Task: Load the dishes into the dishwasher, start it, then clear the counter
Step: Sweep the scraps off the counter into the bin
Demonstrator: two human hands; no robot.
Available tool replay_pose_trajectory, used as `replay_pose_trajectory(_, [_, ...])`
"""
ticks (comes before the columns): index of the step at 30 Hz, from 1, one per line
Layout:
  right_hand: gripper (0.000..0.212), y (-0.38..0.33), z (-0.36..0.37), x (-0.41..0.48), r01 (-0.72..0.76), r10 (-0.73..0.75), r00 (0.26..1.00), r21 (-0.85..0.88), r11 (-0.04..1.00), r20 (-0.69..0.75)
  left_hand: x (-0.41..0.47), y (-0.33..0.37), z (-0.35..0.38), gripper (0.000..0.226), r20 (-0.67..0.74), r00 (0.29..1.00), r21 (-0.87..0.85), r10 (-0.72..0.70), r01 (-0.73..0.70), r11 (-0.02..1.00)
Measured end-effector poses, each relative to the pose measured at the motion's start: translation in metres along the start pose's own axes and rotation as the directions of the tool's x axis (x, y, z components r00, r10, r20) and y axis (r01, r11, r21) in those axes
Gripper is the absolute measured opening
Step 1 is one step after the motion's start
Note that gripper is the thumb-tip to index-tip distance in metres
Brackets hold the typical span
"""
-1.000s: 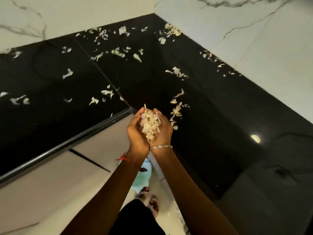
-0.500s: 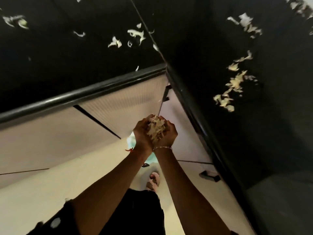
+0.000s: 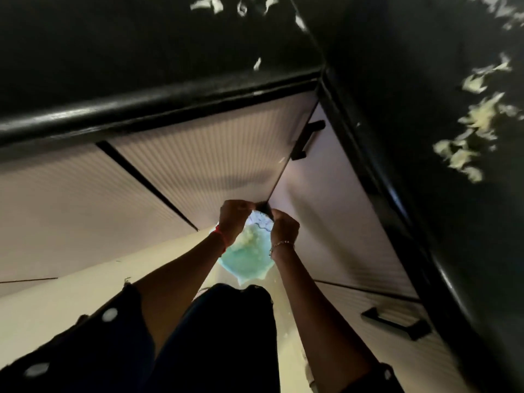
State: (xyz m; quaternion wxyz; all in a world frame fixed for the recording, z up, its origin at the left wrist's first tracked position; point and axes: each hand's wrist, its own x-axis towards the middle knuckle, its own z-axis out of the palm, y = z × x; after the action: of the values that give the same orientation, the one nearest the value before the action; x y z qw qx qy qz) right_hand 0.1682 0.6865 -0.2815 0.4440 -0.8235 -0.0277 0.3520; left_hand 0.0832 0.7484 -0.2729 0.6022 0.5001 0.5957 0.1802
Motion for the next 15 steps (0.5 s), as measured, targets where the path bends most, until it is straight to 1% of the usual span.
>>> replay_pose_trajectory(2, [0.022,-0.03,-0.014,-0.022,0.084,-0.084,0.996,-0.061,0.995,-0.007,-0.016,0.018,-0.01,0.02,0.016,1.0,0.02,-0.006,0.006,1.0])
replay_pose_trajectory(3, [0.023,-0.045,-0.02,-0.033,0.131,-0.132,0.991,-0.087,0.988,-0.009,-0.024,0.032,-0.017,0.022,0.037,0.999,0.004,-0.006,0.006,1.0])
replay_pose_trajectory(4, [0.022,-0.064,-0.027,-0.047,0.211,-0.213,0.977,-0.124,0.97,-0.003,-0.034,0.05,-0.022,0.024,0.059,0.998,-0.027,-0.005,0.007,1.0])
replay_pose_trajectory(5, [0.03,-0.076,-0.032,-0.057,0.301,-0.304,0.953,-0.157,0.941,0.003,-0.042,0.065,-0.026,0.025,0.083,0.996,-0.059,-0.02,0.025,0.998])
replay_pose_trajectory(7, [0.025,-0.103,-0.044,-0.078,0.447,-0.454,0.891,-0.191,0.874,0.013,-0.062,0.102,-0.031,0.017,0.152,0.987,-0.158,-0.06,0.084,0.984])
replay_pose_trajectory(9, [0.022,-0.138,-0.062,-0.101,0.585,-0.587,0.807,-0.217,0.782,0.06,-0.085,0.141,-0.037,0.016,0.254,0.958,-0.238,-0.131,0.194,0.952])
replay_pose_trajectory(10, [0.022,-0.158,-0.072,-0.114,0.644,-0.637,0.763,-0.204,0.737,0.106,-0.094,0.158,-0.039,0.018,0.307,0.936,-0.241,-0.17,0.25,0.938])
replay_pose_trajectory(11, [0.021,-0.181,-0.086,-0.127,0.695,-0.68,0.718,-0.181,0.695,0.148,-0.104,0.177,-0.04,0.019,0.361,0.908,-0.207,-0.212,0.3,0.931])
replay_pose_trajectory(12, [0.021,-0.2,-0.099,-0.138,0.753,-0.736,0.658,-0.163,0.638,0.159,-0.112,0.192,-0.041,0.022,0.419,0.873,-0.167,-0.248,0.343,0.924])
replay_pose_trajectory(14, [0.021,-0.234,-0.131,-0.147,0.841,-0.843,0.533,-0.158,0.517,0.078,-0.127,0.215,-0.044,0.027,0.534,0.781,-0.076,-0.324,0.426,0.902])
replay_pose_trajectory(15, [0.019,-0.247,-0.149,-0.144,0.852,-0.861,0.508,-0.153,0.5,0.02,-0.132,0.224,-0.045,0.027,0.584,0.732,-0.031,-0.351,0.452,0.891])
